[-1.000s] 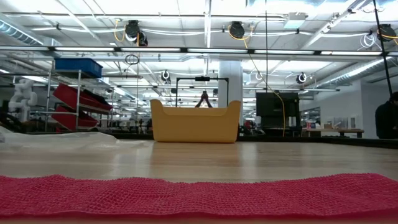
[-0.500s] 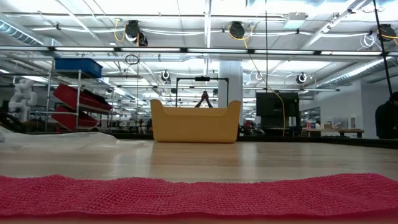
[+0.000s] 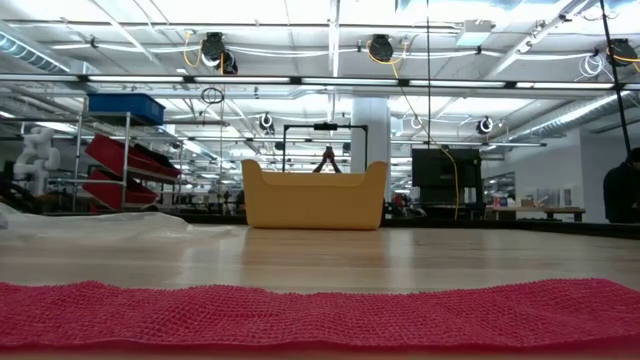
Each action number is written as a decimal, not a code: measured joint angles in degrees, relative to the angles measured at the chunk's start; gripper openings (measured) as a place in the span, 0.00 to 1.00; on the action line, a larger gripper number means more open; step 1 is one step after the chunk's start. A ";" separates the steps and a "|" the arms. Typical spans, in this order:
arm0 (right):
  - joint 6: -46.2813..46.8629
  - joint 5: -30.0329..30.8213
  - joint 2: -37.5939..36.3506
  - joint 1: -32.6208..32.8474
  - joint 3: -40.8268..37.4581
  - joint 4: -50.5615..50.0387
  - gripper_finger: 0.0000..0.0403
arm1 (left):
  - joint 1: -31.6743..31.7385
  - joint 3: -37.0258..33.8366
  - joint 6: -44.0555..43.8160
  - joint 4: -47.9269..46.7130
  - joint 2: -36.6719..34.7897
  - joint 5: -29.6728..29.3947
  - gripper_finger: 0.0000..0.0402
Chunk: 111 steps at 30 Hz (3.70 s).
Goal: Roll bandage
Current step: Roll the green bandage
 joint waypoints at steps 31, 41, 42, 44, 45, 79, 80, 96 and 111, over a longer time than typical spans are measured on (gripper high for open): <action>9.85 1.16 -0.02 -1.63 0.00 -4.48 0.38 | -1.95 0.00 2.51 0.18 0.00 0.11 0.10; 12.22 -5.11 -0.02 -1.65 0.00 -4.55 0.38 | -1.90 0.00 2.47 0.04 0.00 0.06 0.10; 12.65 -5.23 -0.02 -1.63 0.00 -4.76 0.38 | -1.90 0.00 2.47 0.10 0.00 -0.05 0.10; 13.60 -5.23 -0.02 -1.63 0.00 -5.18 0.38 | -1.88 0.00 2.47 0.20 0.00 -0.11 0.10; 14.34 -5.23 -0.02 -1.63 0.00 -5.67 0.38 | -1.90 0.00 2.47 0.18 0.00 -0.11 0.10; 23.61 -7.96 -0.02 -3.27 0.00 -11.75 0.38 | -3.82 -0.02 2.51 1.91 0.00 -1.99 0.10; 23.91 -8.00 -0.02 -3.27 0.00 -11.70 0.38 | -3.82 -0.02 2.51 1.91 0.00 -2.01 0.10; 29.04 -8.93 0.00 -2.85 0.00 -11.68 0.38 | -3.76 -0.02 2.51 1.82 0.00 -2.35 0.10; 30.89 -9.52 0.00 -3.40 0.00 -10.98 0.38 | -3.76 -0.02 2.54 1.82 0.00 -2.49 0.10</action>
